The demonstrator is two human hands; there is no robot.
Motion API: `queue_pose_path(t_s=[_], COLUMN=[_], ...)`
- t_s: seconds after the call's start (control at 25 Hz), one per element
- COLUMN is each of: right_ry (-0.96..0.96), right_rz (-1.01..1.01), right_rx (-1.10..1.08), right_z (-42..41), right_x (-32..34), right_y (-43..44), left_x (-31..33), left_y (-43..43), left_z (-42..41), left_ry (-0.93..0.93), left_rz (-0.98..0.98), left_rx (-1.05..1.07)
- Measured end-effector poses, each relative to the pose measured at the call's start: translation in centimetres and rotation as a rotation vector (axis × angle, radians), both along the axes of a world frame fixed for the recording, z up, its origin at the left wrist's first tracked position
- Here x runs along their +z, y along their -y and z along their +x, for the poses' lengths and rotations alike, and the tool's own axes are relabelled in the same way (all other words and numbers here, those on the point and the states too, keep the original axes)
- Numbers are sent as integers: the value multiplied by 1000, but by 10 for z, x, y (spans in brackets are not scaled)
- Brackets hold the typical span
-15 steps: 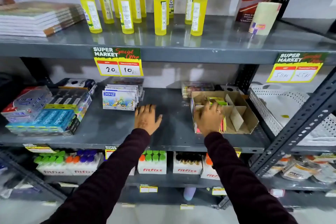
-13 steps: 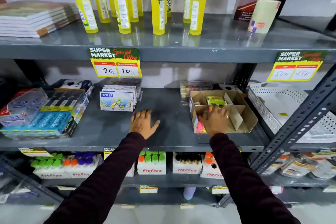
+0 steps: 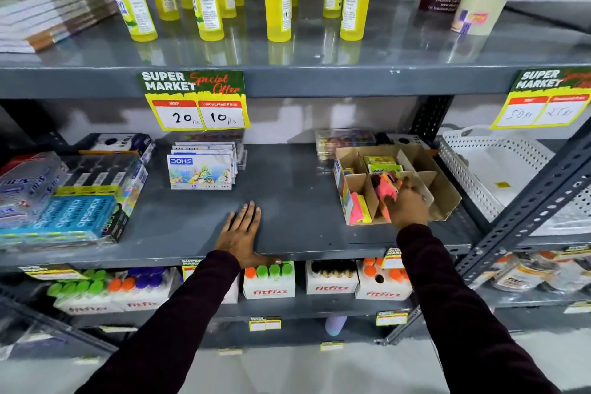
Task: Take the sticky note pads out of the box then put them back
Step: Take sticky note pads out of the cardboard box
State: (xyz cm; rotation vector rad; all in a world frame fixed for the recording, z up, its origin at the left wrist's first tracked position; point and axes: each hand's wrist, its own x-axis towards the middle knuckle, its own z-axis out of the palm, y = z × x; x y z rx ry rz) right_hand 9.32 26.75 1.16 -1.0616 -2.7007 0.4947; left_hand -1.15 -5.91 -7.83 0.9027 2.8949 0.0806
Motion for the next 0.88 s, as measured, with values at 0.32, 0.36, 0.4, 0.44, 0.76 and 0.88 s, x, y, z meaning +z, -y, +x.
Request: queue_pose_path(t_s=[0.32, 0.36, 0.4, 0.44, 0.76, 0.88], right_ry=[-697, -749, -744, -687, -513, -375], right_rz=[-416, -714, -1025, -1260, -1065, -683], right_rx=[19, 8, -32, -94, -318, -318], right_z=[-8, -13, -17, -20, -25, -10], right_x=[32, 28, 21, 12, -35, -42], right_y=[77, 89, 103, 115, 114, 129], left_x=[0, 0, 0, 0, -2, -1], left_y=[1, 2, 2, 2, 2, 1], left_z=[1, 2, 2, 2, 2, 4], left_ry=[-17, -12, -10, -8, -20, -25], left_rz=[29, 38, 43, 44, 34, 42], left_rx=[-26, -30, -33, -33, -7, -4])
